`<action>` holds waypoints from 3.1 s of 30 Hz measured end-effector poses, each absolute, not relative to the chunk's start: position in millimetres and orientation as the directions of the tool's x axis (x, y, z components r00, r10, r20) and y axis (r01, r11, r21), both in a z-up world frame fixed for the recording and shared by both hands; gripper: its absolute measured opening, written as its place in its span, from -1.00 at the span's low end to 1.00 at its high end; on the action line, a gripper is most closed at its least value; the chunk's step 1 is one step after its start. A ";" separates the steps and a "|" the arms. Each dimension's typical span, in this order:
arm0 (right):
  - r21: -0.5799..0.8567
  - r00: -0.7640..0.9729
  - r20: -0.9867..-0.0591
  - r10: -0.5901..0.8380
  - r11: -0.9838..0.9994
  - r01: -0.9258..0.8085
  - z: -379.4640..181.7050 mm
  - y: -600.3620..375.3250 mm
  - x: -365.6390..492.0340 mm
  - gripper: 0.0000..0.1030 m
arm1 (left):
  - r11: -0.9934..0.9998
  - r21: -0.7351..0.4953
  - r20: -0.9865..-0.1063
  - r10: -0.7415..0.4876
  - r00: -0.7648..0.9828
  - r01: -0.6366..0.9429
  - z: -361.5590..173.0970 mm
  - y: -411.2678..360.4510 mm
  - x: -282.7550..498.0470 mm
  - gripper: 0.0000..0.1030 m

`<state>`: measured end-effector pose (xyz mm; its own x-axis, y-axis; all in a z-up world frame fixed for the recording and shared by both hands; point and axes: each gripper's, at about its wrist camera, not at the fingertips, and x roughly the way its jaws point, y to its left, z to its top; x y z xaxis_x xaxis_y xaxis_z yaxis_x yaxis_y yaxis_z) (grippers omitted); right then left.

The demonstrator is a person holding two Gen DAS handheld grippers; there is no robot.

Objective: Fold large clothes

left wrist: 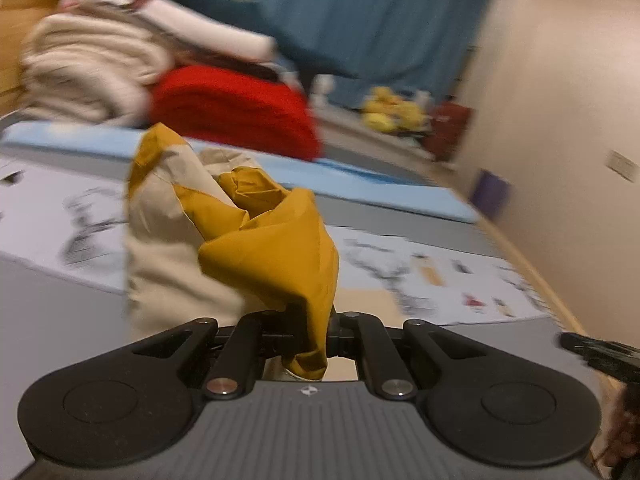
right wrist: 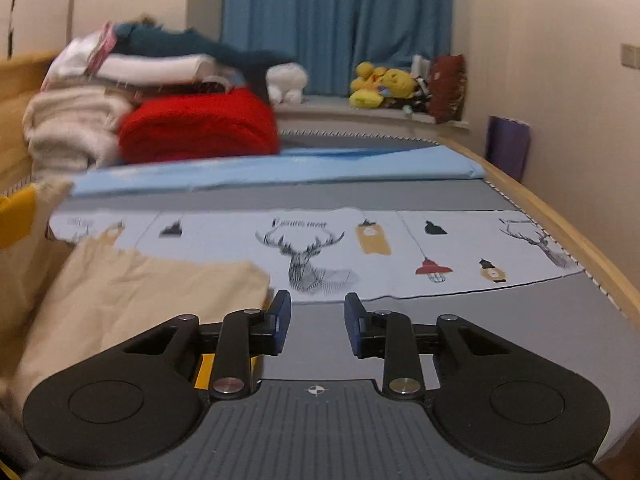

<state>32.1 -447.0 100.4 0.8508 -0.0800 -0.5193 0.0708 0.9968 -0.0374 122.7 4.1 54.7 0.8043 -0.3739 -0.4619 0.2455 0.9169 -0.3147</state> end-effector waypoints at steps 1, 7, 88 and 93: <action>-0.035 0.848 -0.525 -0.078 0.997 0.070 98.3 -450.2 32.3 -0.39 | 0.906 -0.311 -0.453 -0.407 0.793 0.287 54.4 -12.3 121.9 -0.85; -0.028 0.834 -0.547 -0.079 0.997 0.076 89.5 -464.1 30.7 -0.39 | 0.800 -0.271 -0.492 -0.593 0.637 0.535 27.6 -120.0 109.9 -0.85; 0.100 0.702 -0.711 -0.039 0.983 0.156 52.7 -472.9 36.1 -0.77 | 0.910 -0.093 -0.878 -0.266 0.398 0.403 -40.6 -99.9 285.3 0.10; 0.100 0.795 -0.605 -0.039 0.987 0.124 66.5 -468.7 70.6 -0.38 | 0.906 -0.167 -0.799 -0.356 0.485 0.389 -8.9 -96.3 294.4 0.10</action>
<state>70.6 -468.7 66.5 0.7952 -0.0386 -0.6051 0.1239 0.9872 0.0999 294.4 -96.3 -8.9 0.4850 -0.3561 -0.7987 0.3893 0.9058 -0.1675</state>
